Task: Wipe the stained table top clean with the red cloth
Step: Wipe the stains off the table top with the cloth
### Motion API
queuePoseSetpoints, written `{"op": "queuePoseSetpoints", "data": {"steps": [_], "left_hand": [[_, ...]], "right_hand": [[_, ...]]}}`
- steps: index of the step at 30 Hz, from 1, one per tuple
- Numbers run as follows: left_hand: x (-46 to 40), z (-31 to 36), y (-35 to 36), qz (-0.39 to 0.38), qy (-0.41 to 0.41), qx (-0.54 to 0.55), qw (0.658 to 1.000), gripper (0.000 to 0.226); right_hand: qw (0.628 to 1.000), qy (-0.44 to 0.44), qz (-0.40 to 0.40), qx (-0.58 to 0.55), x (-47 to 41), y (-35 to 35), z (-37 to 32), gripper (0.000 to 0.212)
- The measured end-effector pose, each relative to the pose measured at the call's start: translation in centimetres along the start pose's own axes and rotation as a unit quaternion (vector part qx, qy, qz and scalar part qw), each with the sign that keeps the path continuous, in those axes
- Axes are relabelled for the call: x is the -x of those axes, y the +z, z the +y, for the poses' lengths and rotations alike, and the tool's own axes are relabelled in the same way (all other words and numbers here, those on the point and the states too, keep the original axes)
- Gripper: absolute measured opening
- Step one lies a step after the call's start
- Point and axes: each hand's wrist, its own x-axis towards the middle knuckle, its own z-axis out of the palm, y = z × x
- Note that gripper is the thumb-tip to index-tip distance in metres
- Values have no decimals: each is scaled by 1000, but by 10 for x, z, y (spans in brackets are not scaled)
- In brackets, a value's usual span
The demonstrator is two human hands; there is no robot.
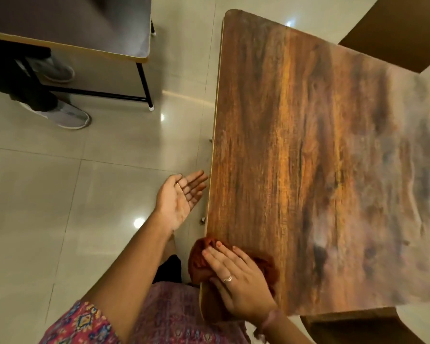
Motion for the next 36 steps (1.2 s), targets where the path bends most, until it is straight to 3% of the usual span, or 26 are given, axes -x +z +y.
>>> {"op": "queuePoseSetpoints", "data": {"steps": [2, 4, 7, 9, 11, 18, 20, 22, 27, 31, 33, 36], "left_hand": [[8, -9, -6, 6, 2, -45, 999, 48], [17, -20, -11, 15, 0, -91, 996, 46], [33, -42, -22, 29, -1, -117, 993, 43], [43, -61, -32, 41, 0, -113, 993, 42], [55, -82, -42, 52, 6, -99, 994, 43], [109, -149, -70, 114, 59, 11, 992, 43], [123, -174, -72, 119, 76, 10, 990, 49], [135, -199, -71, 150, 89, 11, 985, 38], [153, -253, -76, 134, 83, 5, 987, 36], [163, -282, -67, 106, 75, 0, 992, 45], [166, -292, -59, 106, 76, 12, 991, 48], [169, -299, -49, 104, 76, 21, 991, 47]], "right_hand": [[997, -63, -34, 9, -7, -16, 29, 47], [999, -40, -27, -7, -37, -34, 57, 48], [991, 106, 75, -36, -90, -52, 86, 46], [962, 225, 142, -58, -118, -54, 87, 47], [943, 281, 173, -51, -122, -43, 65, 48], [997, 20, 73, 0, 55, 41, -45, 48], [999, 3, 45, -14, 89, 43, -34, 48], [998, 18, 51, -31, 107, 32, -3, 48], [968, 203, 136, -54, 126, -8, 86, 47], [894, 390, 211, -55, 101, -4, 56, 47], [921, 330, 200, -53, 92, 10, 13, 46], [991, 97, 78, -42, 108, 37, -37, 47]]}}
